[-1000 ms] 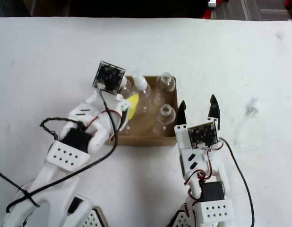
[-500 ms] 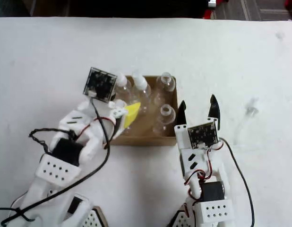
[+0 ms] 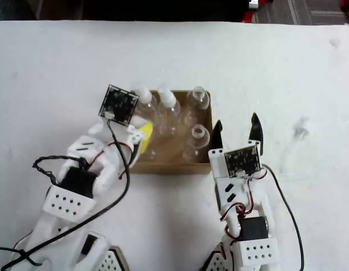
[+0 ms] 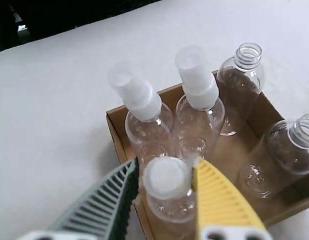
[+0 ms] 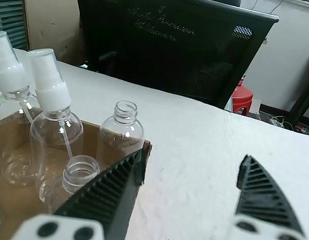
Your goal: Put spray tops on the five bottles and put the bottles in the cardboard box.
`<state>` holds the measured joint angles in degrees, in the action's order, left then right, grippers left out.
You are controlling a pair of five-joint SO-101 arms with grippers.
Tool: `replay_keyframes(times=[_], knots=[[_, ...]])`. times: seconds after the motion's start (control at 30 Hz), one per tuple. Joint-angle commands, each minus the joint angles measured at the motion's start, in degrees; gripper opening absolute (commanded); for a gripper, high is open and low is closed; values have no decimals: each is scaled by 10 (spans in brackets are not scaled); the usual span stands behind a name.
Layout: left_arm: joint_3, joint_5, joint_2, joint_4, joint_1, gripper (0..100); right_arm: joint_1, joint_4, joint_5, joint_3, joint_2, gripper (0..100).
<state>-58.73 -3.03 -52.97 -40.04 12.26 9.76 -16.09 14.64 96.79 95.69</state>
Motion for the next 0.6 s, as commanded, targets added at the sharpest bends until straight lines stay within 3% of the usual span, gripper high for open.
replay_keyframes(times=[0.0,0.57], knots=[[6,-3,-20,22,-7,146,1,10,8,4,0,269],[6,-3,-20,47,28,146,1,10,8,4,-1,269]])
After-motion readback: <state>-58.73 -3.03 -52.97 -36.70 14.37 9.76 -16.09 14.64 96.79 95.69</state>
